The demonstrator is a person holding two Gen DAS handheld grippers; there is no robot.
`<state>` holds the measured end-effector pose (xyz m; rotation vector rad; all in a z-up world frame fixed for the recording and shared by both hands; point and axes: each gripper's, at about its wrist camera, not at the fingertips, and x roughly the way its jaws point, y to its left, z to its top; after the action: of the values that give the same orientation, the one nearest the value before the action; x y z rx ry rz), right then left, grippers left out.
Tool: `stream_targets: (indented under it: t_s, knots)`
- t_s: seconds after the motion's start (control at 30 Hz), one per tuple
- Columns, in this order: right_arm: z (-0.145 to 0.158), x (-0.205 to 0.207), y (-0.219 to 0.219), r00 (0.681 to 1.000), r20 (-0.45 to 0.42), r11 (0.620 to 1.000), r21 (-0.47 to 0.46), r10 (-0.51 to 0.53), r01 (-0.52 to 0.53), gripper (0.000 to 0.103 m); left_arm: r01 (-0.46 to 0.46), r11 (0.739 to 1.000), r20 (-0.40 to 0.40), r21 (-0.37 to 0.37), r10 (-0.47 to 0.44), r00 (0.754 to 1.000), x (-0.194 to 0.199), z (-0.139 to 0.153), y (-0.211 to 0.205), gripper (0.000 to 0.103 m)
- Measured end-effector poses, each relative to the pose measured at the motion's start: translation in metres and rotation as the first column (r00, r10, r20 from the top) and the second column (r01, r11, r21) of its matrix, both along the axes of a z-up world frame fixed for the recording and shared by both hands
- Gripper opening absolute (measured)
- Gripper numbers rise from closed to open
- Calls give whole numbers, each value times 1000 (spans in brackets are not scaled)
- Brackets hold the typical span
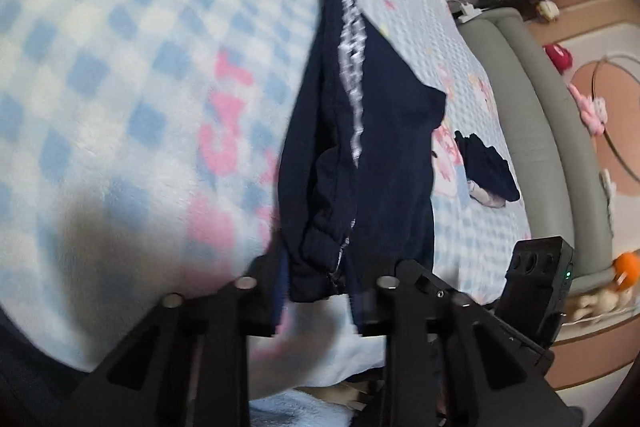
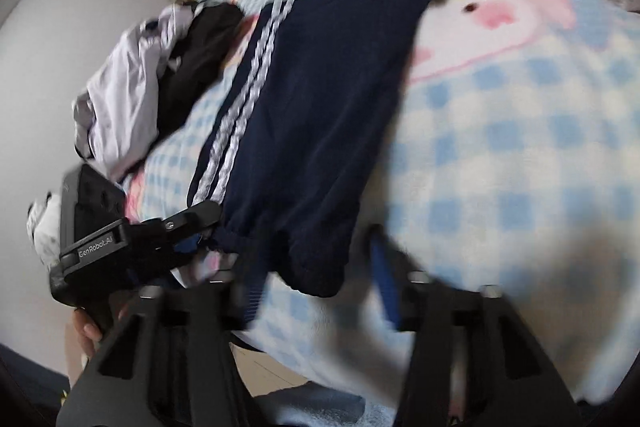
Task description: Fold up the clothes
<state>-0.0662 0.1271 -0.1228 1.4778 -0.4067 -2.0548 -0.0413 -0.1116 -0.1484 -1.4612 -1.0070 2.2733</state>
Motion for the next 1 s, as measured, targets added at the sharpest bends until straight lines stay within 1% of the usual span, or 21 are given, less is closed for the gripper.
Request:
stream_targets:
  t_s: [0.03,0.07,0.13,0.2,0.23,0.33,0.37,0.4,0.43,0.5,0.53,0.6,0.63,0.67,0.73,0.77,0.8,0.87,0.9,0.93,1.0]
  knots:
    - [4,4,2,1000,-9,1000,-4,-15,14,23,7,1000,-17,-4,-7,1000,3,6,2,19]
    - [8,9,5,999,-18,999,-11,-30,30,20,15,1000,-32,-2,-15,999,6,13,4,19]
    - [18,17,6,998,-53,1000,4,-22,22,17,35,999,-40,-8,-35,999,11,22,8,19]
    - [28,26,9,997,-75,1000,3,-15,15,16,62,996,-25,-65,-64,998,16,26,15,19]
    - [30,30,13,997,-73,1000,-11,-22,22,15,76,994,-6,-84,-77,997,18,23,17,22]
    - [28,39,23,998,-44,998,-50,-47,45,16,85,996,96,-33,-82,992,23,2,4,29]
    - [23,41,23,999,-28,998,-45,-43,42,18,79,997,112,-20,-77,991,25,-2,1,29]
    - [17,42,23,999,-4,999,-14,-36,36,21,74,997,104,7,-74,992,29,-1,-4,30]
    - [10,43,23,999,22,999,19,-29,29,25,65,998,70,20,-66,995,34,6,-9,30]
    - [18,45,31,1000,8,998,51,-27,27,26,61,998,-14,-4,-61,998,40,22,-16,30]
    - [23,45,35,1000,-1,998,66,-26,26,26,58,998,-48,-34,-60,997,37,29,-15,30]
    - [40,43,40,996,-77,990,130,-39,49,26,49,994,-114,-96,-60,992,29,43,-13,30]
    - [46,40,42,993,-113,988,145,-37,53,26,52,993,-129,-103,-65,989,25,47,-12,30]
    - [49,36,41,991,-128,987,149,-36,55,26,66,993,-148,-102,-81,986,17,50,-8,30]
    - [52,27,39,988,-151,986,154,-34,58,28,95,989,-162,-110,-112,980,8,49,-5,30]
    - [51,22,35,988,-155,988,147,-28,51,28,107,985,-157,-137,-128,979,0,43,1,30]
    - [48,19,30,988,-151,990,134,-19,40,28,107,982,-132,-158,-129,983,-6,37,8,30]
    - [37,15,18,992,-130,993,120,-5,21,28,95,973,-47,-212,-107,993,-12,17,6,29]
    - [27,13,14,994,-111,992,123,-2,16,28,82,968,-4,-237,-86,996,-13,6,4,23]
    - [18,13,10,996,-87,988,153,-5,19,28,55,980,-8,-191,-58,998,-10,4,-4,24]
    - [14,16,18,997,-76,985,165,-29,41,28,20,986,-55,-165,-30,998,-4,15,-12,27]
